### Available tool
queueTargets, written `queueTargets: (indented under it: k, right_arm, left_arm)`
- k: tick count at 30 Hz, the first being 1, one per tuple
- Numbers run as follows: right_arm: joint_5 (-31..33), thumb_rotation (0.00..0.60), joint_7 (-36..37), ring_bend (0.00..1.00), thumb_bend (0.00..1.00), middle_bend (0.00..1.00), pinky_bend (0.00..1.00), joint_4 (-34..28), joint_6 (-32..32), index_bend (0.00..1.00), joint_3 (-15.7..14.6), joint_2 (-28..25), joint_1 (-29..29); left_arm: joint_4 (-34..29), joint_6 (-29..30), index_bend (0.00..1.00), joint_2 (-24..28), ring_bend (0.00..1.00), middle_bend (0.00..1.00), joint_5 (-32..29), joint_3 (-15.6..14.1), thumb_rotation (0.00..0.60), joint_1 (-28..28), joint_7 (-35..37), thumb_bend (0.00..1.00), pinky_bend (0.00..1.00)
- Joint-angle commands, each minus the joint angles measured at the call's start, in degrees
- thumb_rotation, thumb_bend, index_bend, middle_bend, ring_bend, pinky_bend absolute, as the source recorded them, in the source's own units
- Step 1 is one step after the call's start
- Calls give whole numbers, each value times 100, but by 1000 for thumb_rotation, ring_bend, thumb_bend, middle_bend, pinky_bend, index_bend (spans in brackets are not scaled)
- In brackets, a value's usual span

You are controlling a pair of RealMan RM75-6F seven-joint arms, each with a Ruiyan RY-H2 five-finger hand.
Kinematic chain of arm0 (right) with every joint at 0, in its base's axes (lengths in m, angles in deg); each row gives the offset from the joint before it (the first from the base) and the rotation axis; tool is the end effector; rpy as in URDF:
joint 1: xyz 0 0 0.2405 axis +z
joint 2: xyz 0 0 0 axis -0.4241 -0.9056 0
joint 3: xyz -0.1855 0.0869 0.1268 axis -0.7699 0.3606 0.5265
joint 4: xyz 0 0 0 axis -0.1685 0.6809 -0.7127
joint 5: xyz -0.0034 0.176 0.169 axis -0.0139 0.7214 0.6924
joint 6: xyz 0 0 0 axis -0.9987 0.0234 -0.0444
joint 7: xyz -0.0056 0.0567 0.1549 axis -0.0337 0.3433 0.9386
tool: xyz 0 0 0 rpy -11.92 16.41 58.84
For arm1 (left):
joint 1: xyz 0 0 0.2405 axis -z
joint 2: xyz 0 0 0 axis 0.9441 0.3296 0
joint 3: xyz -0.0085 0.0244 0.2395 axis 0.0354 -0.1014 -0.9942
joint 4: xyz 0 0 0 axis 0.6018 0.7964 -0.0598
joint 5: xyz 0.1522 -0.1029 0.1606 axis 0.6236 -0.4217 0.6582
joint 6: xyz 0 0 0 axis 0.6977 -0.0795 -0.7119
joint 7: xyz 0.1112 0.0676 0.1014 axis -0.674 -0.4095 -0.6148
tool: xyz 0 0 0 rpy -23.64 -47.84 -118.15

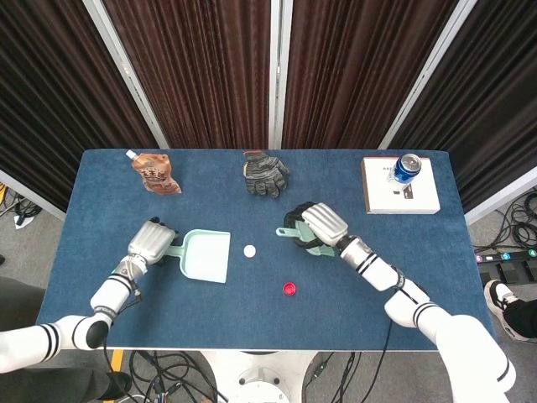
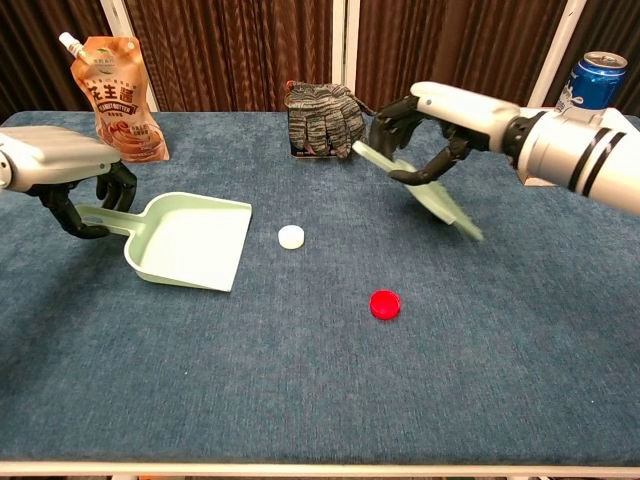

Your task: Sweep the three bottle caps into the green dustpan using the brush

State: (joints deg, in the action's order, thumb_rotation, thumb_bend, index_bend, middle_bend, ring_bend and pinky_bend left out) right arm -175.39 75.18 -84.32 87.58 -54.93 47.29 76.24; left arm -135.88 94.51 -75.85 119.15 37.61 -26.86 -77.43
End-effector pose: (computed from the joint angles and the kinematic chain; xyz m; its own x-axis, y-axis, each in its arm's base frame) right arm -0.1519 -0.4286 -0.0766 0.2158 -0.3504 0.9114 -0.8109 -0.5842 -0.0326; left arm -0.2115 0.3643 -0.0460 0.7005 0.3799 0.6041 0.7135 -0.3558 -0.6036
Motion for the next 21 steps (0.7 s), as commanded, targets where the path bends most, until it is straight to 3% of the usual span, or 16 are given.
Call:
queueTargets:
  k: [1,8,12,16,21]
  right_arm:
    - [-13,600,450,356,594,634,317,386,266,738,-89,356,-8]
    - [104,600,1334,364,592,640,317,539,647,743,-95,658,-138]
    - [75,600,1665,364,592,641,317,321,1278,743,-47,624,-208]
    - [54,600,1599,364,591,644,318,74,1749,745,12,432,-264]
    - [95,600,1272,364,591,646,318,-189,1664,745,-78,59,-391]
  left_arm:
    - [30,-30,522,-8,369,508,-33,-19,600,38,14,374,209]
    - [80,-55,522,-36,369,509,-107,-72,600,118,44,373,209]
    - [70,-45,522,-31,369,508,-144,-101,600,140,81,374,209]
    - [72,-41,522,-34,369,509,-149,-129,600,170,97,373,209]
    - [38,-26,522,-29,368,509,-140,-145,600,220,112,374,209]
